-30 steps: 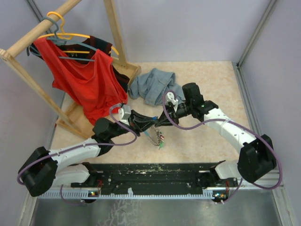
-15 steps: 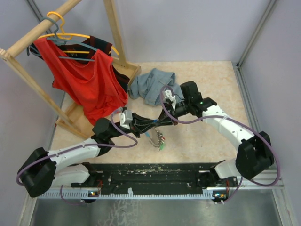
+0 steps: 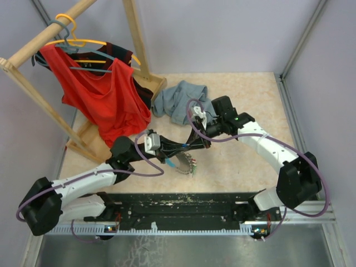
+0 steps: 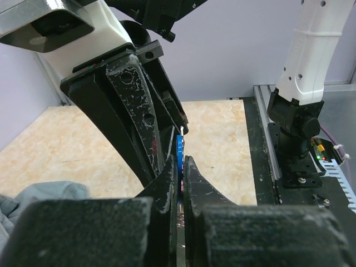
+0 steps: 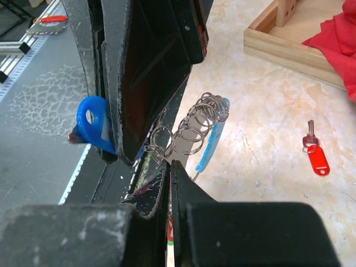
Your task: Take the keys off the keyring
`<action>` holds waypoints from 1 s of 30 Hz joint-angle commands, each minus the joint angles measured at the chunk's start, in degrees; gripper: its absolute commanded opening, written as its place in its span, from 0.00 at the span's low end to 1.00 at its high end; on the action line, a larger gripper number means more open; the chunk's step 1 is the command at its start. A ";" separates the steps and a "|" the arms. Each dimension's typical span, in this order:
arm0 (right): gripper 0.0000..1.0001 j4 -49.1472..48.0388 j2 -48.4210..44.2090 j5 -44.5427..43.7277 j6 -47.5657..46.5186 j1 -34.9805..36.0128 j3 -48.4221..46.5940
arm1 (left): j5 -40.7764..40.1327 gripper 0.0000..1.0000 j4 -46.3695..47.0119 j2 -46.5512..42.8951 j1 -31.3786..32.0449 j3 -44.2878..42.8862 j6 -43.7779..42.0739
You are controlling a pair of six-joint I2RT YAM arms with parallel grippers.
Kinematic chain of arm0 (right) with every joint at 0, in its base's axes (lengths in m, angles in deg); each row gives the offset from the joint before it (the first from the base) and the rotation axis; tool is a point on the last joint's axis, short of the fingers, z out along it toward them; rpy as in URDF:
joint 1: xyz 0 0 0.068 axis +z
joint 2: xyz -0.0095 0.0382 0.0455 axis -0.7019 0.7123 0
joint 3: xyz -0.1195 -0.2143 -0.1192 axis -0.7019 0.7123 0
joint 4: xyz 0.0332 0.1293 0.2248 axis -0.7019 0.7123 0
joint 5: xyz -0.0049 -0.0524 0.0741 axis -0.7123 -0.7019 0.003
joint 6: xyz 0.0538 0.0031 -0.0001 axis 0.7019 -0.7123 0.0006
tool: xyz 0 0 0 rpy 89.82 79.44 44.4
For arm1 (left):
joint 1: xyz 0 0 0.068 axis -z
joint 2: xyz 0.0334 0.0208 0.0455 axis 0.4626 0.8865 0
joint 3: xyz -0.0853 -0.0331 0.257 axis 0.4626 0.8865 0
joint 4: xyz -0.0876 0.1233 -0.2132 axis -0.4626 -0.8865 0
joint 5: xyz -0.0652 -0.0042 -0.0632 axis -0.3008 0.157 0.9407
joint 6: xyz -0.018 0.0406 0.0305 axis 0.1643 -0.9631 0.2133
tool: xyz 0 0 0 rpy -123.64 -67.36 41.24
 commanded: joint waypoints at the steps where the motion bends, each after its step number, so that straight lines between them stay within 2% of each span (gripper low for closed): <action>1: 0.00 0.74 -0.04 1.65 -2.19 0.63 -3.20 | 2.12 0.00 -0.73 1.91 0.30 -4.68 -0.28; 15: 0.00 3.84 0.74 3.37 -4.51 0.63 -4.53 | 0.86 0.00 -6.14 3.01 0.82 -7.16 -1.31; 30: 0.00 3.22 2.73 0.81 -0.95 0.63 -5.60 | -0.81 0.00 -7.43 -2.88 0.92 -4.38 -4.94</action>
